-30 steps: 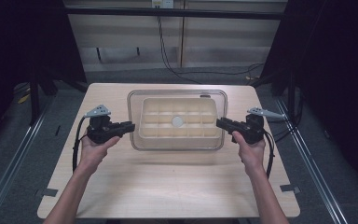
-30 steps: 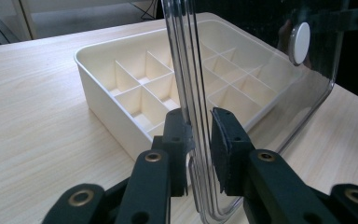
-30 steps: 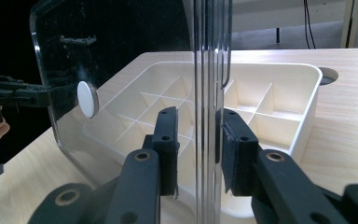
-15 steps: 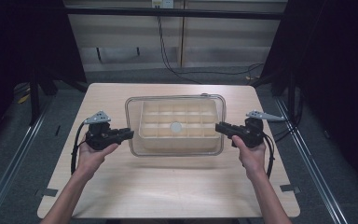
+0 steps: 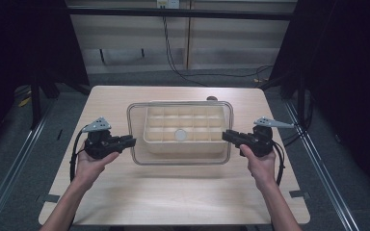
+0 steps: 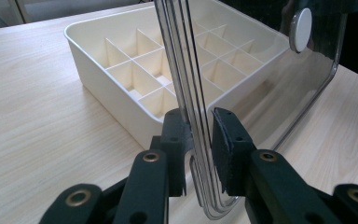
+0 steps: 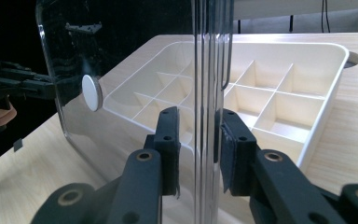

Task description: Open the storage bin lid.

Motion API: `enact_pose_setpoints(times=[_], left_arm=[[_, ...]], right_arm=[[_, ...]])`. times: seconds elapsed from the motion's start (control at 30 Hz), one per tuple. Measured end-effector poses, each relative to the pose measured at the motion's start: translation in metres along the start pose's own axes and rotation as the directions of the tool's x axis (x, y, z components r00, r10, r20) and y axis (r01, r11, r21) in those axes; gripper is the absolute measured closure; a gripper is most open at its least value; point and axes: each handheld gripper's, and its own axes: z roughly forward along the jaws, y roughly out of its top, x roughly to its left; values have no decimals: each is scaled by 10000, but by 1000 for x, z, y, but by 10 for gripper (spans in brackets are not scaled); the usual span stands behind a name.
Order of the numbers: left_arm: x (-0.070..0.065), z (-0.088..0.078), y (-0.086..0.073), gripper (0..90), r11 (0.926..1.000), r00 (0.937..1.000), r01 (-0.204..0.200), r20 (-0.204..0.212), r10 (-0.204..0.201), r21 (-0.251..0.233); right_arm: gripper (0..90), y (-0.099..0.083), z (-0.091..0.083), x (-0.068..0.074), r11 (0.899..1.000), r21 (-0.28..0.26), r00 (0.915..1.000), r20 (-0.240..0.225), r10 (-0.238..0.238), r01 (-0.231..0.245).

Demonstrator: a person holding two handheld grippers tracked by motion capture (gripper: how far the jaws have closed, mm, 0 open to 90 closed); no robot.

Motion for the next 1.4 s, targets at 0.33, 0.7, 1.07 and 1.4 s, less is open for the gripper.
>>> enact_pose_setpoints(times=[0.33,0.7,1.07,1.4], left_arm=[[-7,-2,-7,754,9998,9998,-126,174,123,119],[-18,-3,-15,754,9992,9994,-198,279,188,333],[-27,-6,-19,755,9987,9990,-299,335,286,402],[-37,-10,-26,755,9985,9981,-311,553,286,451]], right_arm=[[716,-8,-5,3,9997,210,9999,-33,98,-97],[719,-15,-20,10,9994,334,10000,-51,5,-3],[721,-24,-28,13,9992,390,9999,-163,40,-34],[721,-36,-38,16,9984,515,9994,-242,253,-240]])
